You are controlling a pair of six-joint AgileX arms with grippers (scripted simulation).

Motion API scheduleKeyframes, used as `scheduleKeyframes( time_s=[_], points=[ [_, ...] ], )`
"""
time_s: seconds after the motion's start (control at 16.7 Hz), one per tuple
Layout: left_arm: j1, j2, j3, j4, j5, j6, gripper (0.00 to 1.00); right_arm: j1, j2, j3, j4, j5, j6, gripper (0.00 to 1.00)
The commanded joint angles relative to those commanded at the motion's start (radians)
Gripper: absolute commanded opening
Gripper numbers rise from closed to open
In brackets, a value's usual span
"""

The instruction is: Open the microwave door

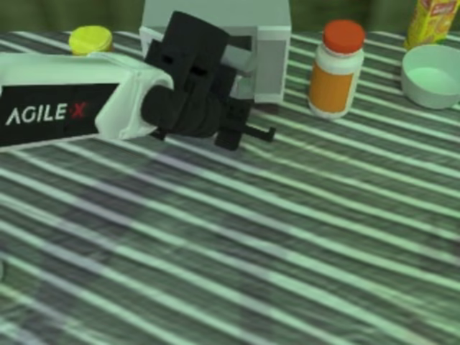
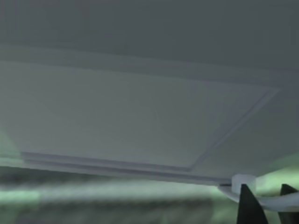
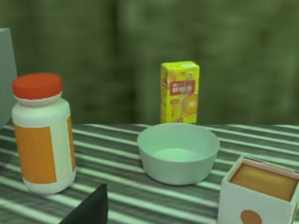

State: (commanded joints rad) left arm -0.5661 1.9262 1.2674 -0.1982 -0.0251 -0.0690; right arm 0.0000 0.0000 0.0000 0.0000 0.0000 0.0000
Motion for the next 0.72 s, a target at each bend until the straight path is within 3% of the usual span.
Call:
scheduleKeyframes(
  time_s=[0.72],
  points=[
    [0.007, -0.014, -0.018, 0.005, 0.028, 0.025, 0.00, 0.000, 0.000, 0.000, 0.000, 0.000, 0.000, 1.00]
  ],
)
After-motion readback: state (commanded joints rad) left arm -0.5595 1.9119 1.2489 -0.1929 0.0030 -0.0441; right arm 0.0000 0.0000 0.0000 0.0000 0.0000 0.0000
